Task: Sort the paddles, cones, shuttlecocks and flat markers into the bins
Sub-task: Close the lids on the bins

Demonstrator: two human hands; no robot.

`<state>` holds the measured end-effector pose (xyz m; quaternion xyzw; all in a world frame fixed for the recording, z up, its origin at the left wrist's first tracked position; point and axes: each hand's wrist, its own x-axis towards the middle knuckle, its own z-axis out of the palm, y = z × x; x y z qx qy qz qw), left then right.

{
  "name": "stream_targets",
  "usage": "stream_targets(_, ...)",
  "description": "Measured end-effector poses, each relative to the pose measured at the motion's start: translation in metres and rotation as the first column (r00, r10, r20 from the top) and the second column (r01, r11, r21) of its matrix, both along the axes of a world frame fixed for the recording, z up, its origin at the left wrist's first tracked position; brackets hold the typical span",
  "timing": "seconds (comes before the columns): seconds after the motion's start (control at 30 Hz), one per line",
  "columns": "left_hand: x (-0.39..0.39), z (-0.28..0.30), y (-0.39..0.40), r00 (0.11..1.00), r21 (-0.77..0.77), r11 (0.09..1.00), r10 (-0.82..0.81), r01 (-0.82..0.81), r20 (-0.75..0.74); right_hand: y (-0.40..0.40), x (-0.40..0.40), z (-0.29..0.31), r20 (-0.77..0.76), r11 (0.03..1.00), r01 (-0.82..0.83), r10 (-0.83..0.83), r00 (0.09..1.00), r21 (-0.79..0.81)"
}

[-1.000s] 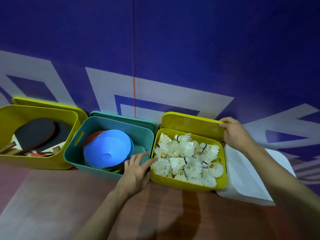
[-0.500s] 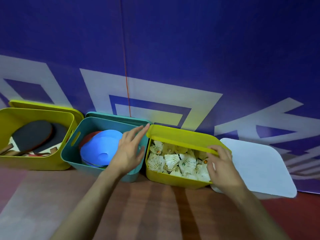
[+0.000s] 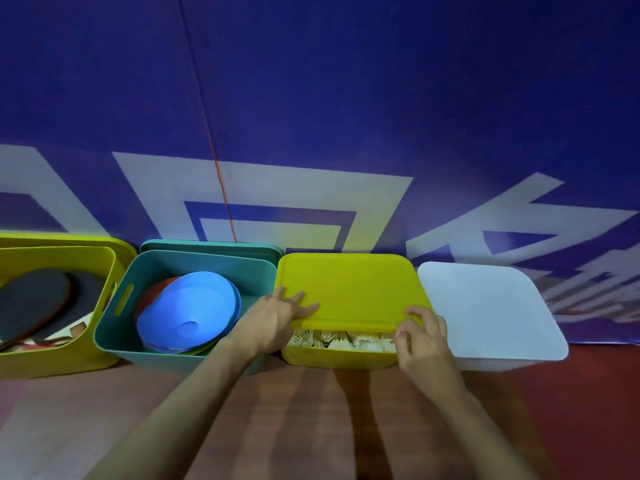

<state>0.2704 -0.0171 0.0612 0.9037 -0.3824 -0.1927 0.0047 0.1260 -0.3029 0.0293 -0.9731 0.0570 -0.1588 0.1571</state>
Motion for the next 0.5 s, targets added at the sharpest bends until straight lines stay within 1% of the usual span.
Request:
stream_targets(0.07, 0.000, -0.005, 0.003, 1.000, 0.014, 1.000, -0.013, 0.014, -0.024, -0.006, 0.003, -0.005, -0.032, 0.999, 0.002, -0.003, 0.999, -0.047)
stream_targets(0.13, 0.001, -0.011, 0.006, 0.999, 0.014, 1.000, -0.026, 0.027, -0.045, -0.007, 0.007, -0.004, -0.053, 1.000, 0.012, -0.012, 0.998, 0.007)
stream_targets(0.17, 0.002, -0.013, 0.007, 0.998, -0.001, 1.000, -0.023, 0.023, -0.057, -0.005, 0.009, -0.001, -0.105, 0.998, 0.026, -0.020, 0.994, 0.055)
stream_targets(0.2, 0.002, -0.014, 0.008, 0.998, -0.015, 1.000, -0.017, 0.016, -0.067, -0.004, 0.011, 0.000, -0.199, 0.995, 0.042, -0.024, 0.980, 0.091)
stream_targets(0.23, 0.002, -0.017, 0.009, 0.997, -0.022, 1.000, -0.015, 0.013, -0.079, -0.003, 0.013, 0.001, -0.321, 0.994, 0.056, -0.022, 0.947, 0.099)
stream_targets(0.3, 0.001, -0.024, 0.009, 0.995, -0.035, 0.999, -0.015, 0.012, -0.094, -0.004, 0.015, -0.001, -0.540, 0.999, 0.035, -0.018, 0.842, 0.021)
stream_targets(0.33, 0.000, -0.028, 0.009, 0.995, -0.043, 0.999, -0.014, 0.010, -0.100, -0.005, 0.016, -0.003, -0.599, 1.000, -0.003, -0.014, 0.801, -0.027)
stream_targets(0.4, -0.003, -0.033, 0.008, 0.993, -0.043, 0.999, -0.004, -0.001, -0.117, -0.008, 0.018, -0.007, -0.646, 0.995, -0.055, -0.011, 0.763, -0.083)
stream_targets(0.5, -0.009, -0.029, 0.006, 0.991, 0.004, 0.999, -0.032, 0.033, -0.131, -0.011, 0.021, -0.013, -0.650, 0.986, -0.079, -0.034, 0.759, -0.144)
